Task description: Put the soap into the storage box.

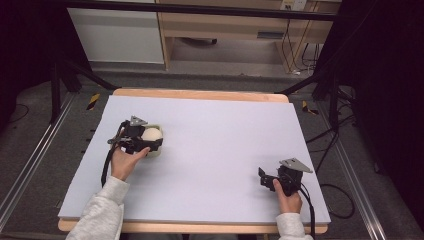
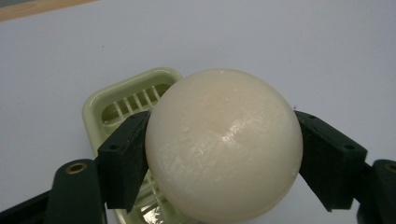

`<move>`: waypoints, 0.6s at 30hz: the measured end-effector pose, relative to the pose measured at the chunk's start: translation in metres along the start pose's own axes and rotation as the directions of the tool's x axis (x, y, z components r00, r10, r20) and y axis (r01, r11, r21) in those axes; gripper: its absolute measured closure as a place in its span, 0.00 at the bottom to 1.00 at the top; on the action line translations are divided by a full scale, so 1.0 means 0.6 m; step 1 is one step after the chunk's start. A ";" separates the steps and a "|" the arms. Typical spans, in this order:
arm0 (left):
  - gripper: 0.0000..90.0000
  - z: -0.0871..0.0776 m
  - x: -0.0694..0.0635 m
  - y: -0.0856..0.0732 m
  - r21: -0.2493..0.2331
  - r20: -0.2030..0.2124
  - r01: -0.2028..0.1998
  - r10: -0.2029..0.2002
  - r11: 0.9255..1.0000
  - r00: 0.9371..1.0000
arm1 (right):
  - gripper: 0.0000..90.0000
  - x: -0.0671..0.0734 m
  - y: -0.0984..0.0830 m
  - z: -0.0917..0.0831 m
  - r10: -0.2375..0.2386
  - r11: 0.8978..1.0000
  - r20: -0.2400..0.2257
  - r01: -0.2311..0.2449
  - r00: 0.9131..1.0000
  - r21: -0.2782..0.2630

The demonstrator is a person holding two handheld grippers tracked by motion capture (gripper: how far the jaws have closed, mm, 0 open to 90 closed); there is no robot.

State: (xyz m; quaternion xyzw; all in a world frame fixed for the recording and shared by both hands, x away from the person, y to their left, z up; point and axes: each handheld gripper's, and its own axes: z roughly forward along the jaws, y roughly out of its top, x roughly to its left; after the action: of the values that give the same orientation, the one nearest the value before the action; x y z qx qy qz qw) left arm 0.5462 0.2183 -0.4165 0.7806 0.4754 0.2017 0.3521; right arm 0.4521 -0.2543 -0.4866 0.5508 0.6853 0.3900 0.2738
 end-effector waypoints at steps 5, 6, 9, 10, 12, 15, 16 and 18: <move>0.27 0.005 0.008 0.002 0.006 -0.025 0.000 0.001 1.000 1.000 | 0.04 0.000 0.000 0.000 0.000 1.000 -0.001 0.000 1.000 0.000; 0.27 0.006 0.010 0.002 0.011 -0.026 -0.004 0.005 1.000 1.000 | 0.04 0.000 0.000 0.000 0.000 1.000 -0.001 0.000 1.000 0.000; 0.27 0.009 0.014 0.003 0.011 -0.026 0.002 -0.002 1.000 1.000 | 0.04 0.000 0.000 0.000 0.001 1.000 0.000 -0.001 1.000 0.000; 0.27 0.010 0.015 0.003 0.017 -0.026 0.001 -0.001 1.000 1.000 | 0.04 0.000 0.000 0.000 0.001 1.000 0.001 -0.001 1.000 -0.001; 0.27 0.013 0.017 0.004 0.017 -0.028 0.001 0.000 1.000 1.000 | 0.04 0.000 0.000 0.000 0.001 1.000 -0.001 -0.001 1.000 0.000; 0.27 0.015 0.019 0.005 0.019 -0.030 0.004 -0.004 1.000 1.000 | 0.04 0.000 0.000 0.000 0.001 1.000 -0.001 -0.001 1.000 0.000; 0.27 0.016 0.021 0.005 0.020 -0.031 0.006 -0.005 1.000 0.999 | 0.04 0.000 0.000 0.000 0.001 1.000 -0.001 -0.001 1.000 0.000; 0.27 0.018 0.024 0.006 0.026 -0.033 0.004 -0.003 1.000 0.999 | 0.04 -0.001 0.000 0.000 0.002 1.000 -0.002 -0.002 1.000 0.001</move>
State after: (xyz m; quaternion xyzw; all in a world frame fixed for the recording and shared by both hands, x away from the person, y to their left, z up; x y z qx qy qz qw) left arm 0.5620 0.2262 -0.4213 0.7809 0.4849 0.2078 0.3346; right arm 0.4522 -0.2546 -0.4867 0.5514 0.6851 0.3903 0.2724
